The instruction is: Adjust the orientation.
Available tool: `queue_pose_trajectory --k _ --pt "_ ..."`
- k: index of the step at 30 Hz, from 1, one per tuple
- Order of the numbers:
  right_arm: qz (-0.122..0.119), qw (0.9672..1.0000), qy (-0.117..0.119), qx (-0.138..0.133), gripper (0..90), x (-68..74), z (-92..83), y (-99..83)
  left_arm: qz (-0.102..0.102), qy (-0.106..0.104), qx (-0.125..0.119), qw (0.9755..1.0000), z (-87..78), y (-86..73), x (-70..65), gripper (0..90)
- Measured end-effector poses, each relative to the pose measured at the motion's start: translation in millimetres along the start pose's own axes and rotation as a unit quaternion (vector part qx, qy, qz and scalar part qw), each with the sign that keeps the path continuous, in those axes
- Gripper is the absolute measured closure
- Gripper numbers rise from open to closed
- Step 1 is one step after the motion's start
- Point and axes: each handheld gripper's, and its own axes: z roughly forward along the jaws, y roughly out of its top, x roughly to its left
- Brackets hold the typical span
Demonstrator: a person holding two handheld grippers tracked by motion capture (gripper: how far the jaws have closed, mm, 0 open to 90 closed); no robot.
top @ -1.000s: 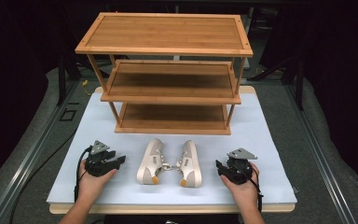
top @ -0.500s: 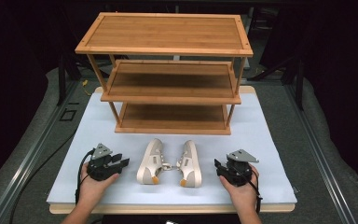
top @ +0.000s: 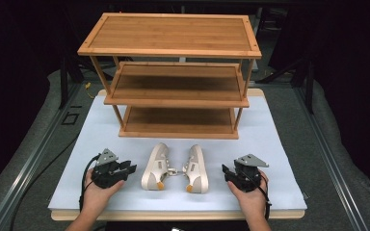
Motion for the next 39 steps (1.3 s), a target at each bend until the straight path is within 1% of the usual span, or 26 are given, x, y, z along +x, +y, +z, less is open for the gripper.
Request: queue_pose_trajectory --k 3,7,8,13,18,19,23,24,26,28,31,35,36,39 --pt "-0.004 1.0 0.003 -0.001 48.4 1.0 0.8 0.1 -0.001 -0.008 -0.001 1.0 -1.1 1.5 -1.5 67.3" --pt "-0.005 1.0 0.001 -0.001 49.1 2.6 0.8 0.2 0.004 -0.018 -0.003 0.9998 -3.3 4.8 -6.5 70.1" --pt "-0.004 1.0 0.001 -0.001 49.2 2.4 0.5 0.3 0.01 -0.02 -0.003 0.9998 -3.9 5.8 -7.9 70.6" --pt "0.0 1.0 0.002 -0.003 50.1 1.6 -0.8 0.4 0.027 -0.028 -0.004 0.9992 -6.5 9.3 -16.5 75.6" --pt "0.002 1.0 0.001 -0.005 50.2 1.0 -1.6 0.6 0.035 -0.036 -0.007 0.9987 -8.2 11.5 -22.0 77.1" --pt "0.003 1.0 -0.001 -0.006 50.2 1.2 -1.6 0.6 0.034 -0.037 -0.008 0.9987 -8.1 11.7 -23.1 77.7" --pt "0.004 1.0 0.0 -0.006 50.2 1.0 -1.7 0.5 0.04 -0.046 -0.01 0.9981 -9.8 12.8 -28.0 81.0" --pt "0.005 1.0 0.0 -0.004 50.2 1.0 -1.7 0.4 0.045 -0.05 -0.011 0.9977 -10.4 13.4 -29.4 82.0" --pt "0.007 1.0 0.0 -0.004 50.1 0.8 -1.5 0.4 0.046 -0.053 -0.012 0.9975 -10.6 14.2 -32.7 84.0" --pt "0.008 1.0 0.001 -0.004 50.1 0.8 -1.5 0.4 0.046 -0.061 -0.013 0.997 -10.6 15.2 -35.7 86.1" --pt "0.009 1.0 0.0 -0.004 50.2 0.7 -1.3 0.5 0.052 -0.064 -0.014 0.9965 -8.8 16.2 -40.5 88.8" --pt "0.01 0.9999 0.004 -0.004 50.2 1.1 -0.6 0.2 0.069 -0.063 -0.001 0.9956 -4.3 15.3 -45.2 89.4" --pt "0.011 0.9999 0.002 -0.004 50.2 1.4 -0.7 0.2 0.067 -0.063 -0.004 0.9957 -4.2 14.9 -46.0 89.5" --pt "0.01 0.9999 0.003 -0.003 50.1 1.0 -0.6 -0.2 0.075 -0.058 -0.004 0.9955 -4.7 14.4 -46.1 89.5"
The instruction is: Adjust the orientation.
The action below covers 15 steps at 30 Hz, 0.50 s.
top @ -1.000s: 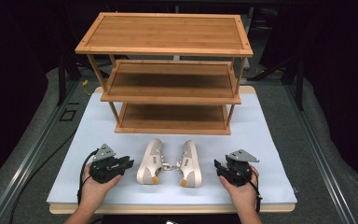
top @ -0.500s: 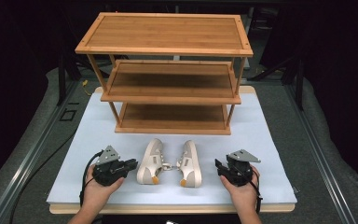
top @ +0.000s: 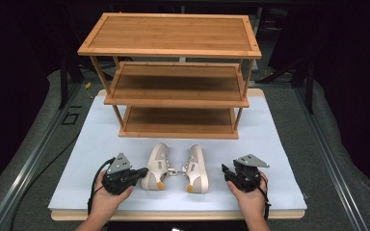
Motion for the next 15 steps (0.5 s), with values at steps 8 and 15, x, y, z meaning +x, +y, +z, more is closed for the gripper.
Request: queue_pose_trajectory --k 8,15 --pt "0.011 0.9999 0.0 -0.002 50.0 -2.7 -1.3 -0.6 -0.001 -0.001 -0.002 1.0 -0.6 -1.5 1.4 89.5" --pt "0.017 0.9999 0.001 0.001 49.8 -4.7 0.4 -1.1 -0.003 -0.001 -0.004 1.0 -1.3 -2.4 4.3 89.5"
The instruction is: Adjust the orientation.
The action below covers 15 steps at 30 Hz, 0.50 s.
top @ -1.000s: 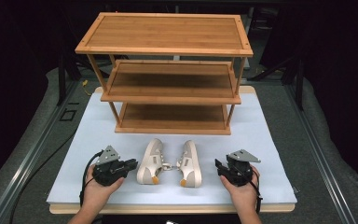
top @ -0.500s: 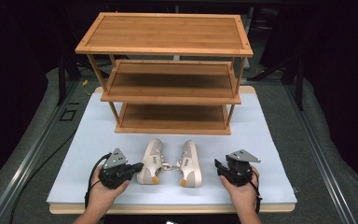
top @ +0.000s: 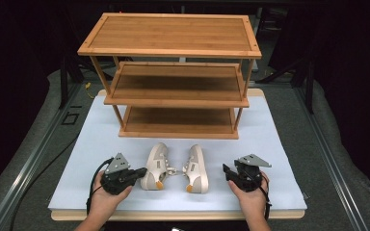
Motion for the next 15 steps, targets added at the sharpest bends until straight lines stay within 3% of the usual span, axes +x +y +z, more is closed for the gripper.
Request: queue_pose_trajectory --k 11,15 --pt "0.015 0.9999 0.003 -0.001 49.4 -5.1 0.3 -1.0 -0.009 0.004 0.006 0.9999 -3.4 -1.6 5.2 89.7" --pt "0.021 0.9998 -0.001 -0.004 49.3 -5.8 -0.2 -1.3 -0.015 0.015 0.008 0.9997 -5.9 -4.4 10.5 89.8"
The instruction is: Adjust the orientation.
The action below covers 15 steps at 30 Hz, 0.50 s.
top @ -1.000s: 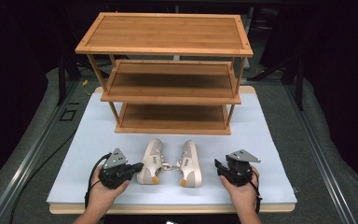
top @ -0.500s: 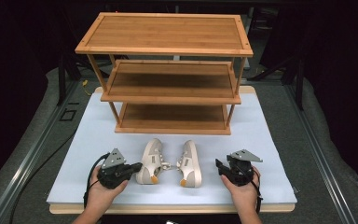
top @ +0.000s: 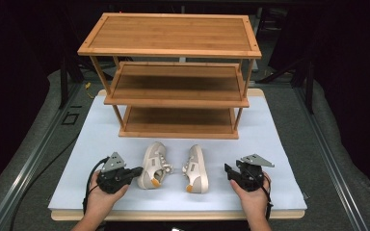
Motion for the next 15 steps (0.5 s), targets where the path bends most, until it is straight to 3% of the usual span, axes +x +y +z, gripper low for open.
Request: queue_pose_trajectory --k 4,9,11,15 --pt "0.001 1.0 0.003 0.002 49.3 -1.4 -0.9 0.2 -0.008 0.025 0.019 0.9995 -1.7 -6.2 11.2 89.8" --pt "0.002 1.0 0.002 -0.002 49.3 -1.7 -0.4 0.0 -0.028 0.036 0.053 0.9976 4.1 -15.9 27.8 89.9" --pt "0.002 1.0 0.003 -0.002 49.9 -1.4 -0.4 -0.1 -0.039 0.037 0.051 0.9973 5.2 -17.7 33.6 89.9" --pt "-0.014 0.9997 0.018 0.009 66.2 1.0 -2.5 1.8 -0.047 0.045 0.046 0.9968 3.8 -17.9 35.4 89.7"
